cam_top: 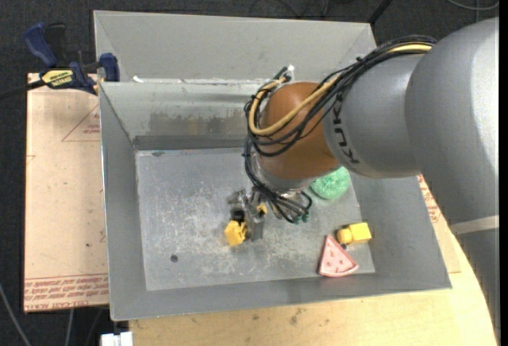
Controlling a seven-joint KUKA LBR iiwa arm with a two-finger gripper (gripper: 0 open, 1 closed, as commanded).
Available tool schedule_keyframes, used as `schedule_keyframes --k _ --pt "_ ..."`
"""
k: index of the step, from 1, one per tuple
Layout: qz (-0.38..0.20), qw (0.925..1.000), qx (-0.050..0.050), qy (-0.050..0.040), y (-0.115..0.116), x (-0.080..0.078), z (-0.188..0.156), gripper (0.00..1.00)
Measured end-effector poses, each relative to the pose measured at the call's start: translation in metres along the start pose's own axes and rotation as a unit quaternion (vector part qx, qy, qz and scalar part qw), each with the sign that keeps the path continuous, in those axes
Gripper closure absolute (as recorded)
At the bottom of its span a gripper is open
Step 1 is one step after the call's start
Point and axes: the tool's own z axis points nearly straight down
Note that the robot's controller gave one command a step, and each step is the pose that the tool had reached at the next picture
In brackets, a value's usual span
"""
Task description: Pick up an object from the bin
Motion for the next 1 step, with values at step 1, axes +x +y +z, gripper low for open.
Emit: schedule_keyframes --k 1 --pt "0.0 1.0 0.002 -0.0054 -0.0089 0.0098 -0.1893 1.0"
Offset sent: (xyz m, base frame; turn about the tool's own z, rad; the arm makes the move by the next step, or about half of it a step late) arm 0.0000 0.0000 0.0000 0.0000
